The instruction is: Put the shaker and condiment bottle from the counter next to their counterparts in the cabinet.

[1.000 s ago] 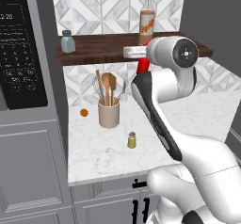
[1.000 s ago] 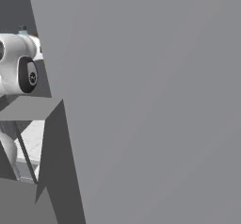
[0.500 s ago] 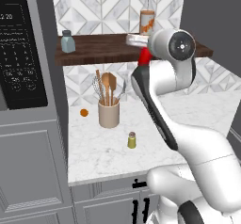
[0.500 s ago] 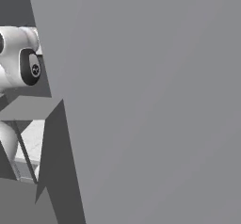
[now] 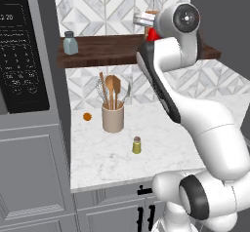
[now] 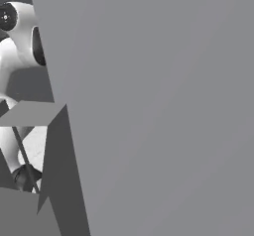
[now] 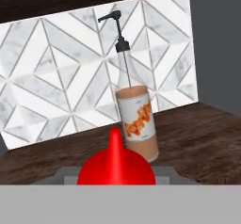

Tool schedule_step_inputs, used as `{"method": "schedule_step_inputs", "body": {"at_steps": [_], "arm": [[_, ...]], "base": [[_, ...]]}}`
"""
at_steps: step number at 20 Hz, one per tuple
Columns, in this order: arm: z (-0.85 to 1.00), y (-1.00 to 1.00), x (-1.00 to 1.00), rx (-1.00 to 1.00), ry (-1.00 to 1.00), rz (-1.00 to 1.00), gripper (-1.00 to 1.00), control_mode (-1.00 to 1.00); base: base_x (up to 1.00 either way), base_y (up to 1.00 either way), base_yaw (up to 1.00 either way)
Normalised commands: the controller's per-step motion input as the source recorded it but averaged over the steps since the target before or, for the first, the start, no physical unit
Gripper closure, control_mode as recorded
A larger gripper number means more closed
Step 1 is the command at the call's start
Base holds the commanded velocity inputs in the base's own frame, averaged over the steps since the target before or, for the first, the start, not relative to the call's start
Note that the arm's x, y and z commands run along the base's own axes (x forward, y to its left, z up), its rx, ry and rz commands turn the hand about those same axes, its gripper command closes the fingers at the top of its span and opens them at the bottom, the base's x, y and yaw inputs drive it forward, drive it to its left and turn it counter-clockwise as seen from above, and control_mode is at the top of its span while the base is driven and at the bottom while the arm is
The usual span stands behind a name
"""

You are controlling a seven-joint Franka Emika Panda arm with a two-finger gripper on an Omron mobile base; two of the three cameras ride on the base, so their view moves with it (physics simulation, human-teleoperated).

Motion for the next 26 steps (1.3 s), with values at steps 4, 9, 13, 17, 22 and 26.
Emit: {"method": "schedule_step_inputs", "body": {"at_steps": [4,9,13,17,22,26], "arm": [[0.11,-0.08,0.35,0.02,0.02,-0.03,1.0,-1.0],[-0.22,-0.02,0.24,-0.01,0.04,-0.01,1.0,-1.0],[-0.24,0.0,0.04,0.0,0.0,0.0,1.0,-1.0],[-0.03,0.0,0.0,0.0,0.0,0.0,1.0,-1.0],[0.0,0.0,0.06,-0.01,-0.02,0.0,1.0,-1.0],[-0.03,0.0,0.23,-0.1,0.0,0.0,1.0,-1.0]], "base": [[0.0,0.0,0.0],[0.0,0.0,0.0],[0.0,0.0,0.0],[0.0,0.0,0.0],[0.0,0.0,0.0],[0.0,0.0,0.0]]}}
